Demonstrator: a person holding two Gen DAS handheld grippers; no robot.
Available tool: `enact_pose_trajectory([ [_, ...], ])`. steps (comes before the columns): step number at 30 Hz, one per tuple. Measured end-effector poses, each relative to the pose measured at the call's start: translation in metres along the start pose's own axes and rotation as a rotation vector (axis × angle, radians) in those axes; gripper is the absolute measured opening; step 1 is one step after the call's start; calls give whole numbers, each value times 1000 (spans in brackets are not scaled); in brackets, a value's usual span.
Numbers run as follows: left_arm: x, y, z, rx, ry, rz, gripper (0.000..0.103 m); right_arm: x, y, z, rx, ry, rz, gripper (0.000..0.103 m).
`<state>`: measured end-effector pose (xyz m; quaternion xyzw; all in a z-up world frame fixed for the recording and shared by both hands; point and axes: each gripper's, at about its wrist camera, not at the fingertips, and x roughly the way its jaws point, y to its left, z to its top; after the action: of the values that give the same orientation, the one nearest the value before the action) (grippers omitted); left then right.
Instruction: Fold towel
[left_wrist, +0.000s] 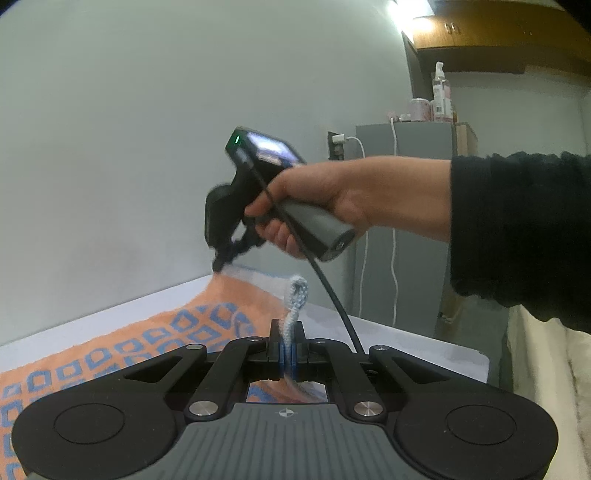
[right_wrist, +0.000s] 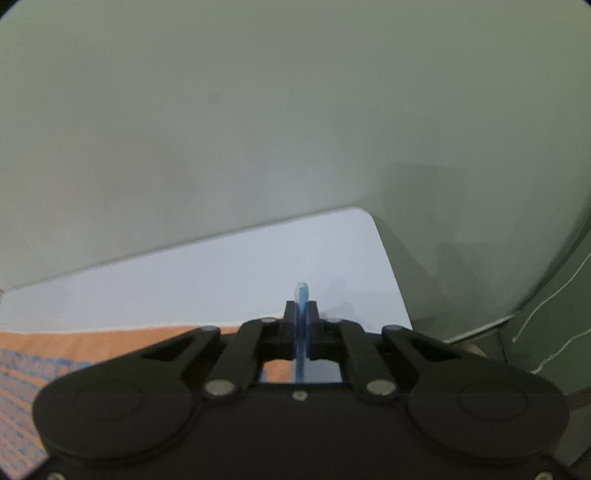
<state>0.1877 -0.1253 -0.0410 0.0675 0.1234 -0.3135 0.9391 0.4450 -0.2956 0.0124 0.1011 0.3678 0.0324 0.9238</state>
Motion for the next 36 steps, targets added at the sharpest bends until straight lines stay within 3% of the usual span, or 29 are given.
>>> enact_pose_trajectory([
  [6,-19,8,-6,-55,-12,-16,3,-55,21,2,-17,-91,40,2],
  [11,-38,33,-7,-194,64,-7,3,-88,61,-4,-84,-143,53,2],
  [15,-54,48,-7,-249,93,-14,3,-106,96,-10,-146,-168,58,2],
  [25,-98,69,-20,-275,64,11,3,-133,173,-20,-235,-194,92,2],
  [30,-139,84,-26,-297,11,23,3,-138,213,-28,-280,-199,118,2],
  [36,-174,104,-35,-330,-22,85,3,-133,267,-37,-339,-183,171,2],
])
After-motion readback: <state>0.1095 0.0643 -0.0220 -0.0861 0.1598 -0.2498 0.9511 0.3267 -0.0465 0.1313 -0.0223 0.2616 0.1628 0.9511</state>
